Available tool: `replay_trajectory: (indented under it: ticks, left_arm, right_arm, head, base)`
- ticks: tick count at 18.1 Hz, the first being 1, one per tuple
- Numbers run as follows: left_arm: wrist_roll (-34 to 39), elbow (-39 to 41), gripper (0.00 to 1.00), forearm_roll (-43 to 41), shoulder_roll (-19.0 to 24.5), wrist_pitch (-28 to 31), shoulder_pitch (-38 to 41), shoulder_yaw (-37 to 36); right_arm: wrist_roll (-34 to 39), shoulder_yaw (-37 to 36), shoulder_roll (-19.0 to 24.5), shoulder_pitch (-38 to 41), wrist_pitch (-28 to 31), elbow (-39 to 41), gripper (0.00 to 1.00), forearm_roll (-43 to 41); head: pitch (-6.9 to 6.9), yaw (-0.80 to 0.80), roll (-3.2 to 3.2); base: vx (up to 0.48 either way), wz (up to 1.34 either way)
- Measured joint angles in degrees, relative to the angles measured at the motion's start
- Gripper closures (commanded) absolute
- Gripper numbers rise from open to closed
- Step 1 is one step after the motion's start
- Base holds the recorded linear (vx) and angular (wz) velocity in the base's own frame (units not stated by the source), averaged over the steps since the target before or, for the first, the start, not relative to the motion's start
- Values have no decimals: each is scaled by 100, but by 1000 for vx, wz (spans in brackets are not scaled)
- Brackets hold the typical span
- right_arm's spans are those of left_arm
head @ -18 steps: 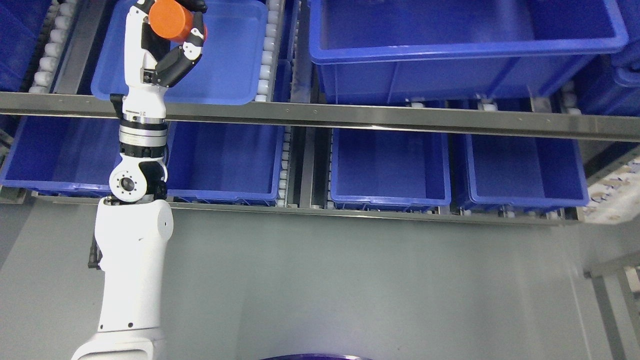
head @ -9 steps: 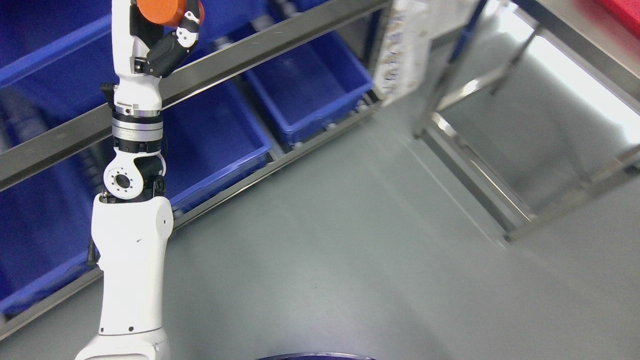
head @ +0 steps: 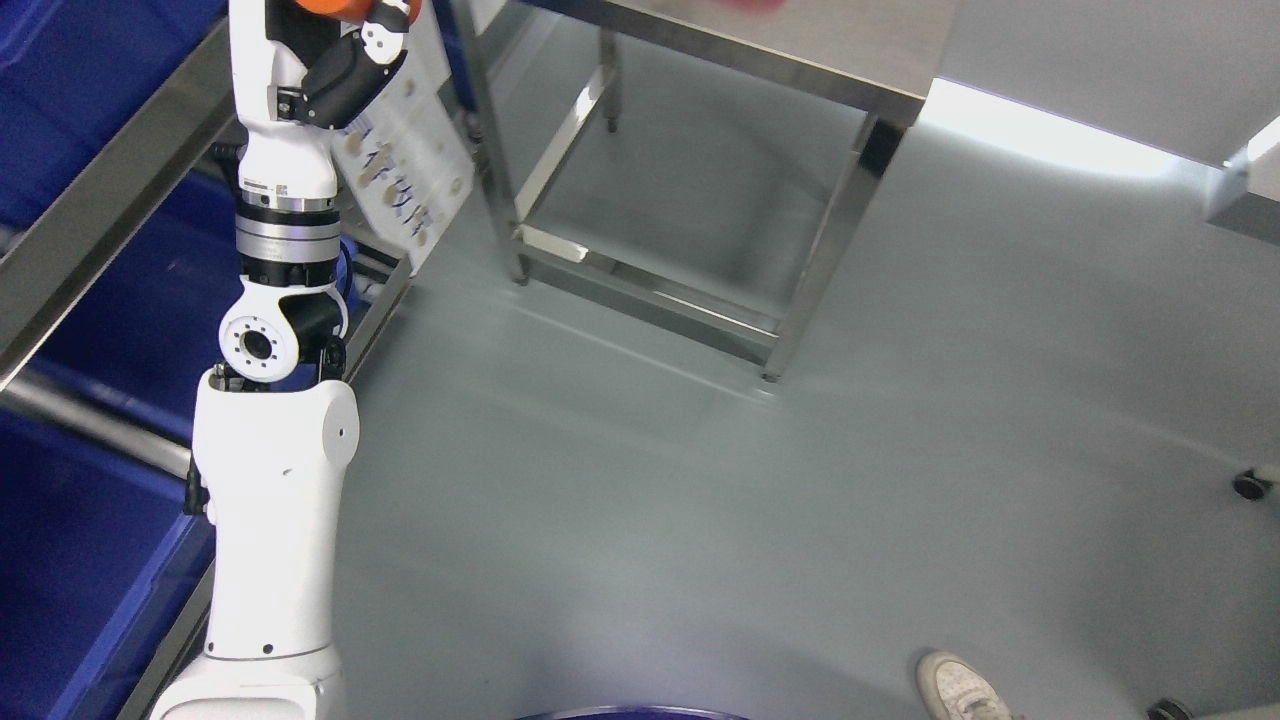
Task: Grab orange capacitor from left shelf to right desk
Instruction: 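Turn toward the steel table holding the capacitor in the left hand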
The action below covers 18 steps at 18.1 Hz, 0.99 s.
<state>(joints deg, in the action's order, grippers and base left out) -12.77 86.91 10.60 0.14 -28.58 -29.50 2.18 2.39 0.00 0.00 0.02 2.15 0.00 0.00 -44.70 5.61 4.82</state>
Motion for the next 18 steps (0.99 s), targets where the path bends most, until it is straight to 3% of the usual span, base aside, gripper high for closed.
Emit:
replay_trajectory:
  ticks: [18]
  left_arm:
    - [61,-115,98,-135,-11,2162,-1108,47]
  right_arm:
    - [-57,0,0,-4,0,1,0,0]
  head:
    - [0,0,0]
  base:
    - [364,-100]
